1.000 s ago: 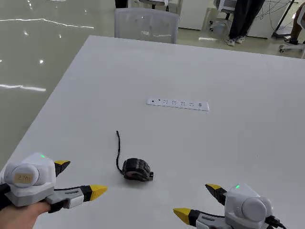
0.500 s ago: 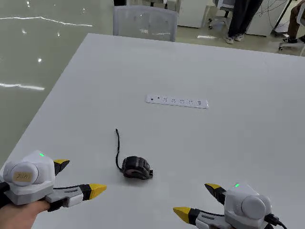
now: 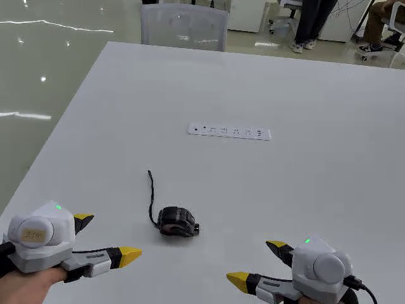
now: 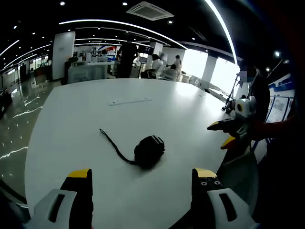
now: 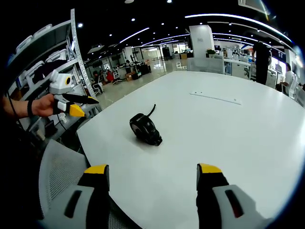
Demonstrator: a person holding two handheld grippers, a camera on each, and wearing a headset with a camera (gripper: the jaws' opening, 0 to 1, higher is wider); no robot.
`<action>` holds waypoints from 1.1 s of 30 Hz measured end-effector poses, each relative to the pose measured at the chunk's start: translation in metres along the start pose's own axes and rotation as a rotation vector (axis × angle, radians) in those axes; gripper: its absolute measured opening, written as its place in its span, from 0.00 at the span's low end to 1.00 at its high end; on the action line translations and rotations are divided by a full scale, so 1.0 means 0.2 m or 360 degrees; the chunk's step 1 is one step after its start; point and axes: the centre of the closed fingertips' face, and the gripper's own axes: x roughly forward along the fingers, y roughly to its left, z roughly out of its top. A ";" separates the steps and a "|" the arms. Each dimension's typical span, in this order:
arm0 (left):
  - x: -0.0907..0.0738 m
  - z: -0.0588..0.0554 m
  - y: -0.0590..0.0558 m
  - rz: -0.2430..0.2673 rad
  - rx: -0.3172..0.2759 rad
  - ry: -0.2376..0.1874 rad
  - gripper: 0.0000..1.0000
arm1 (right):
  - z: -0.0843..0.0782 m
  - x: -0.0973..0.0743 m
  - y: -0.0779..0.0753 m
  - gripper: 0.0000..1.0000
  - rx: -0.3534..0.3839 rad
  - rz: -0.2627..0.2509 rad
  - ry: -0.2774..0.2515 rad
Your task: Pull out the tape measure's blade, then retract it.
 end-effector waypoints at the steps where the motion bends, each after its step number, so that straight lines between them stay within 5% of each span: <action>1: 0.00 0.00 0.00 -0.0004 0.0006 0.0004 0.83 | 0.00 0.00 0.00 0.76 -0.0003 0.0002 0.0002; 33: 0.32 0.04 -0.09 -0.0200 0.0209 0.0169 0.83 | -0.01 0.18 -0.11 0.72 -0.0065 0.0094 0.0105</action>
